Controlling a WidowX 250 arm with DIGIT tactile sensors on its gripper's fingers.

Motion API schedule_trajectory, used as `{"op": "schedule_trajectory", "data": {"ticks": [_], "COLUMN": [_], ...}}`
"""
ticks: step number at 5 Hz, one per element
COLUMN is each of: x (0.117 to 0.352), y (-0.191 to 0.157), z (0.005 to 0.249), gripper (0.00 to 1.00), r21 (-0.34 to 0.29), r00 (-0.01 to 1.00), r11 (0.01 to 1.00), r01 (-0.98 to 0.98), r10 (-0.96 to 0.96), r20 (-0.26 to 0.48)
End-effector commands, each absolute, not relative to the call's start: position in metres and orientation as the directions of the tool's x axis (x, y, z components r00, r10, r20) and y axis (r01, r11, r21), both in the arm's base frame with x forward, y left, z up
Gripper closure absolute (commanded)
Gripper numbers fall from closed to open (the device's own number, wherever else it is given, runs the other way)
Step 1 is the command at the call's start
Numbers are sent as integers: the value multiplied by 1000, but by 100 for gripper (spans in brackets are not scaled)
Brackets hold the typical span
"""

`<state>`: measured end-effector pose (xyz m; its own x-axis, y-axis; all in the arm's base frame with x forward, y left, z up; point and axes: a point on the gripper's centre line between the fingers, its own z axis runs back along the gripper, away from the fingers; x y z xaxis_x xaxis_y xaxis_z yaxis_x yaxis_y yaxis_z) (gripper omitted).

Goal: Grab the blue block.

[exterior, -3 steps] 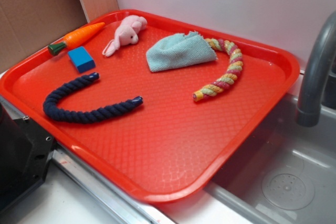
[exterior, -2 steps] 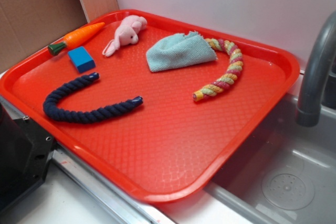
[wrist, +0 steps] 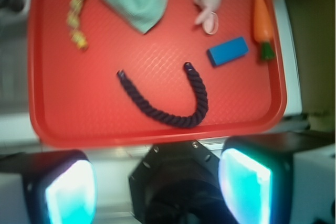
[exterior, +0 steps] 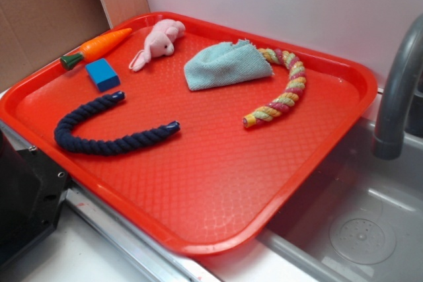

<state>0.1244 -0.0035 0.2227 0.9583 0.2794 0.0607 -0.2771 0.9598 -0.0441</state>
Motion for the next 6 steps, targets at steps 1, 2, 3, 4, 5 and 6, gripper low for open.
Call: {"op": "schedule_trajectory", "data": {"ticks": [1,2,3,4,5,6], "x": [148,157,162,173,181,192], "y": [22,40,55,72,86,97], "z": [183,155,131,108,92,73], "gripper": [0,0,0,0,0,0], "r21": [-47,-41,-86,-86,-103,-94], "r00": [708,562,408,299,227,173], "r11": [711,569,427,327,261,209], "r01": [-702,-822,-900,-941,-960,-973], "r10": [703,820,896,924,938,940], "r20": [64,112,173,238,260,293]}}
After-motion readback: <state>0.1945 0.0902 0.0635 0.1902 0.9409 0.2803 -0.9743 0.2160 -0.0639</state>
